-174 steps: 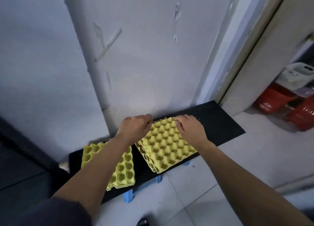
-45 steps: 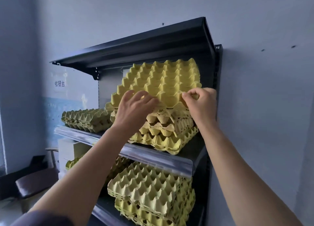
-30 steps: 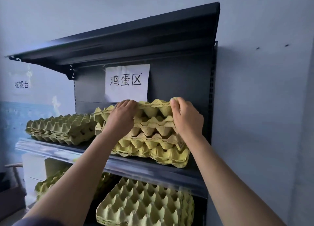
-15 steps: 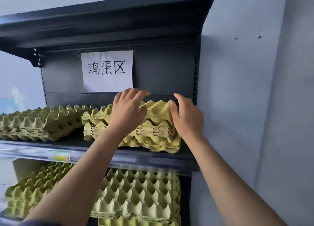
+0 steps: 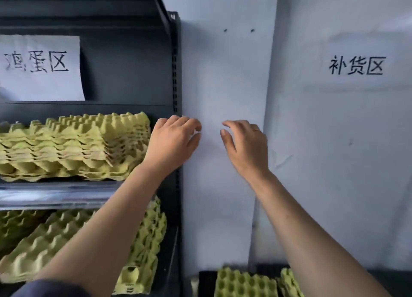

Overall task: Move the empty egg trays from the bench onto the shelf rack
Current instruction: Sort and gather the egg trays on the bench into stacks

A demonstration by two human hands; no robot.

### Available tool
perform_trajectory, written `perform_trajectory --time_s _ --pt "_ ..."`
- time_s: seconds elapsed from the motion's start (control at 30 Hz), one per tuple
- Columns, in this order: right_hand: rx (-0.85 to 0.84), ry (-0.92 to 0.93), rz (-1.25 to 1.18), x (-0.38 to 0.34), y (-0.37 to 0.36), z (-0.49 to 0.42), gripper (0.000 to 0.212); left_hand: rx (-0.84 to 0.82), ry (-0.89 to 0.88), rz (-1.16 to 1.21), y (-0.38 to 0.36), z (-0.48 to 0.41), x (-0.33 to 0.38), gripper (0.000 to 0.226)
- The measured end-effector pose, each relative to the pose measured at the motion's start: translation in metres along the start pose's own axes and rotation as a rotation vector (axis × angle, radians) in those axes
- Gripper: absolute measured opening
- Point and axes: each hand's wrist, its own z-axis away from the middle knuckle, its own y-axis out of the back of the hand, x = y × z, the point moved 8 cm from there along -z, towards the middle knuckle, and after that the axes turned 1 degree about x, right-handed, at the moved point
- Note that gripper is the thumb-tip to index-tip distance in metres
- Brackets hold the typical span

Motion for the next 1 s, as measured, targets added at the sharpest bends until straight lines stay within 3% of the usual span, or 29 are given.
perform_trajectory --time_s 0.07,0.27,0.47,0.8,1.0 --pt "-0.027 0.007 0.018 0.041 0.018 0.015 0.037 -0.031 -0.015 0.034 -0.026 0.001 0.037 0.015" --pt "-0.249 -0.039 0.101 0.147 0.042 0.084 0.04 -0.213 0.004 0.19 -0.114 0.023 0.128 0.027" --pt "-0.458 -0.115 0.171 0.218 0.039 0.147 0.035 -0.387 -0.021 0.298 -0.191 0.043 0.193 0.018" --pt "-0.879 -0.324 0.222 0.289 -0.038 0.265 0.035 -0.73 0.027 0.377 -0.331 0.113 0.215 0.024" --pt "-1.268 -0.652 0.143 0.319 -0.086 0.378 0.043 -0.967 0.115 0.426 -0.392 0.19 0.217 0.023"
